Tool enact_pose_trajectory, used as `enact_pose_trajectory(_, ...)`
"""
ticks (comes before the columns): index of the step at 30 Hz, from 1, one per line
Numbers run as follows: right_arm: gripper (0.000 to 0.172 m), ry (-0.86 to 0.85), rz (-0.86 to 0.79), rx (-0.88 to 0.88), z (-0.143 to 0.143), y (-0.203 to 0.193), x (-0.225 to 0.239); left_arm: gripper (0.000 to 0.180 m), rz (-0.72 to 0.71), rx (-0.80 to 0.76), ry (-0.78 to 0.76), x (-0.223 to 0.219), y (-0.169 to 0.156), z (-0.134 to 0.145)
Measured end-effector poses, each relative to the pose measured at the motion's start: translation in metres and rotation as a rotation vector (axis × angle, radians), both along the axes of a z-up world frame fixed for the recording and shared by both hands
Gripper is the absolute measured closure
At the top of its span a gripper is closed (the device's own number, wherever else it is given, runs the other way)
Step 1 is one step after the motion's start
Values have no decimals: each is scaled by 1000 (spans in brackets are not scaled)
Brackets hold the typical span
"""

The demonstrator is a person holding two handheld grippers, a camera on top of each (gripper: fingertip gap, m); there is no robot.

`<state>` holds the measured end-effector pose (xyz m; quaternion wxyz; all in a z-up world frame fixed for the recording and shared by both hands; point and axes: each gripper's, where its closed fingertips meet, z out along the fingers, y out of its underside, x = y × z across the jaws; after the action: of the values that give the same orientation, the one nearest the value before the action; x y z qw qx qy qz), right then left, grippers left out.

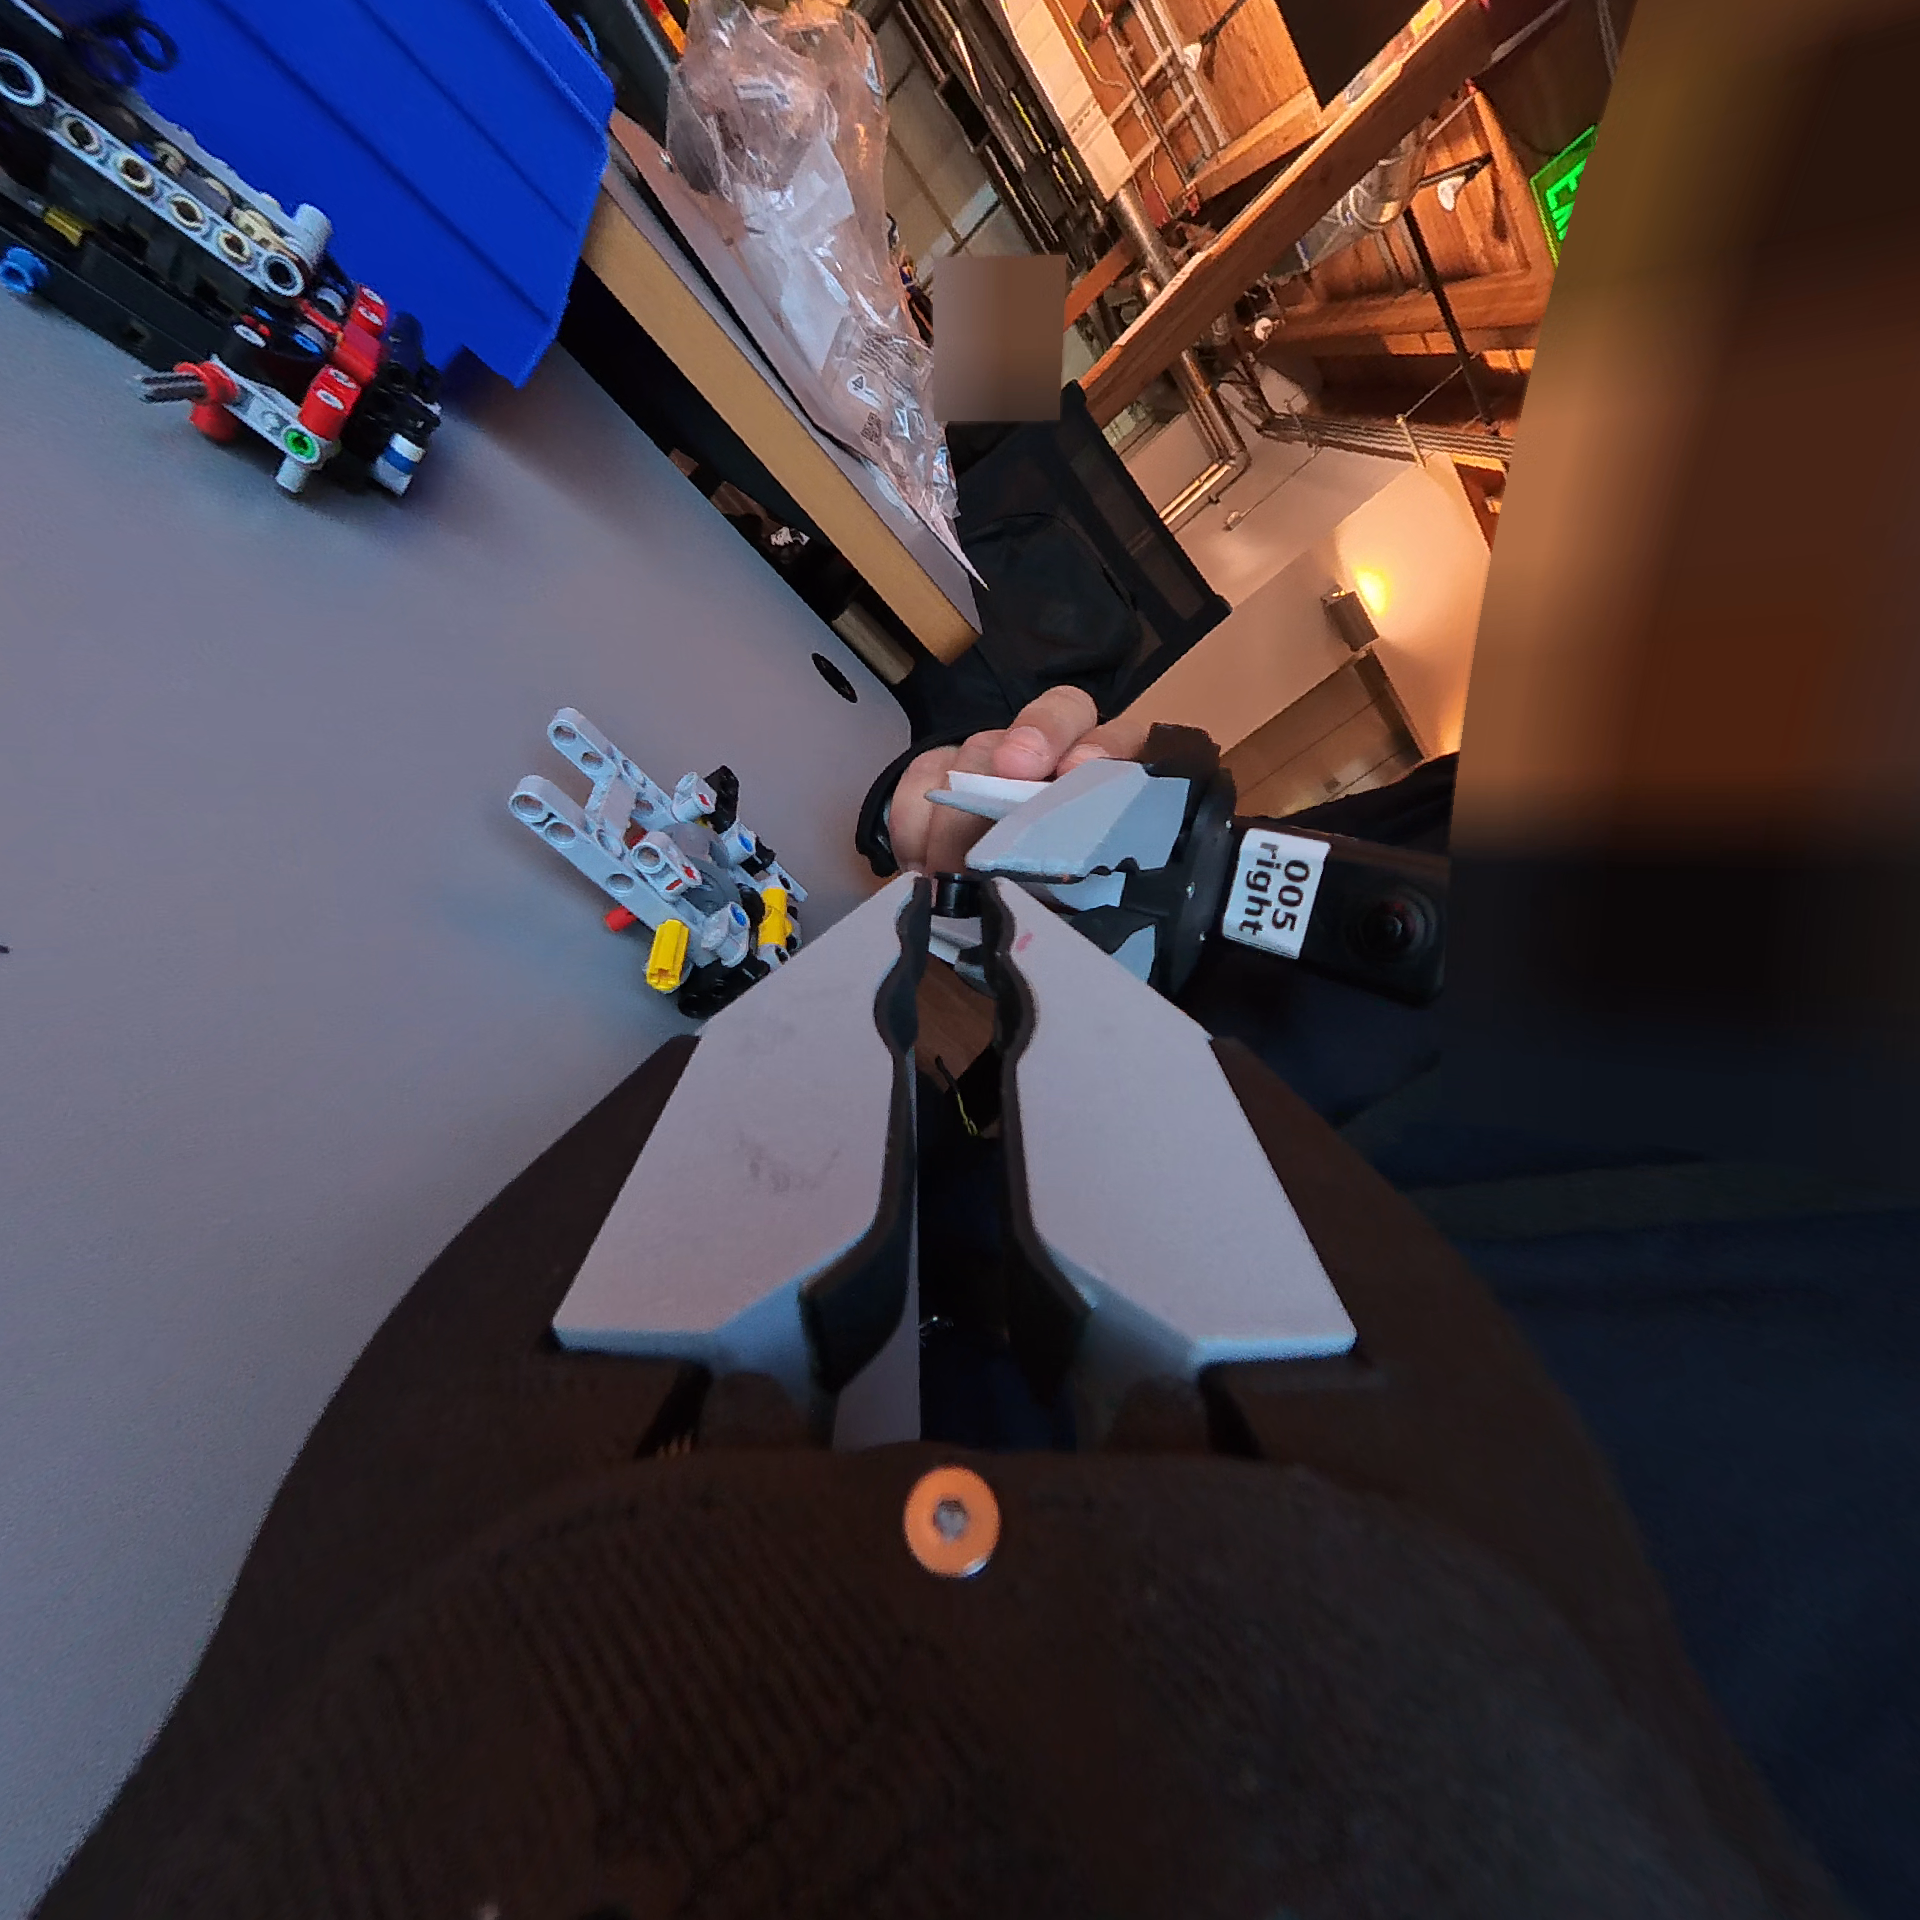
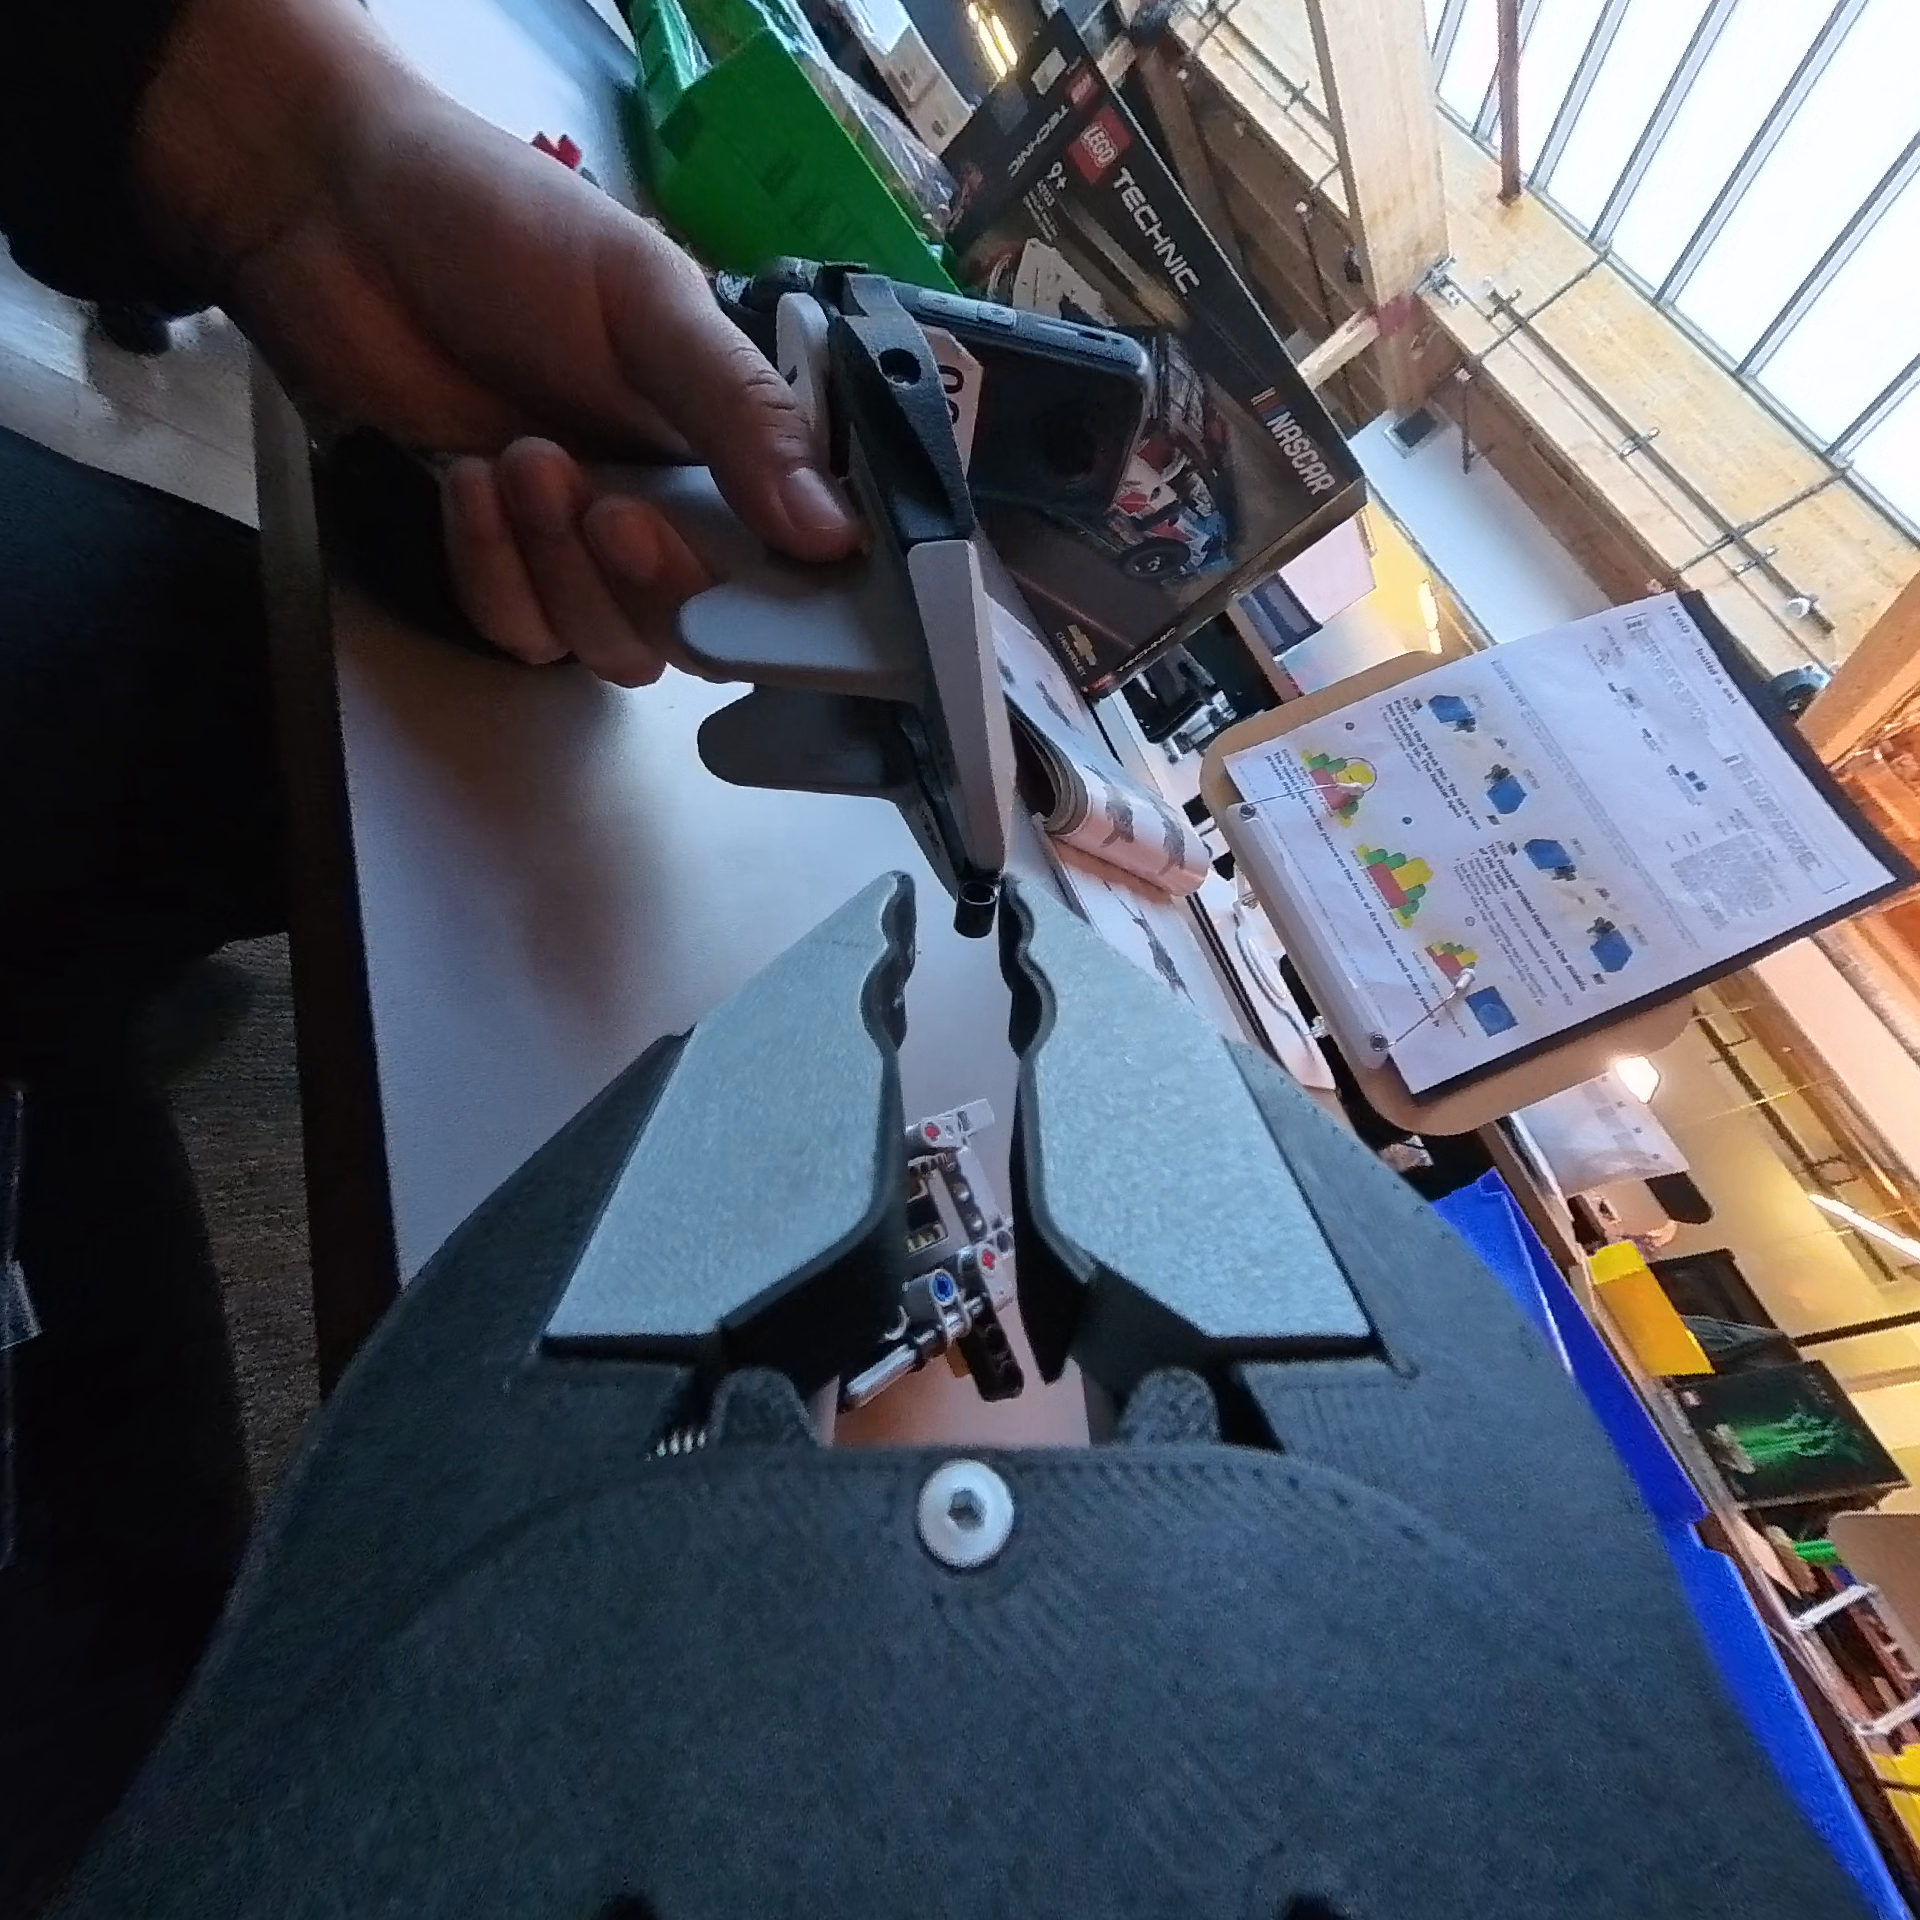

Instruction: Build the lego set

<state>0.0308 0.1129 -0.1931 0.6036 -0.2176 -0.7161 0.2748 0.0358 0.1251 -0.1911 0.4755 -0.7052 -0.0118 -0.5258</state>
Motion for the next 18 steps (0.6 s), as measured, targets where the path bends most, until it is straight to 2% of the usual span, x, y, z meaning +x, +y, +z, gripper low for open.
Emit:
enact_pose_trajectory(10,156,-26,30,-98,2,4,1,174,-4,-9,7,-2,-1,-1)
enact_pose_trajectory(15,151,-84,154,-175,3,2,11,174,-148,-55,111,-1,-18,-13)
enact_pose_trajectory(18,148,-238,257,-232,-11,-2,21,174,-263,-125,194,14,-31,-26)
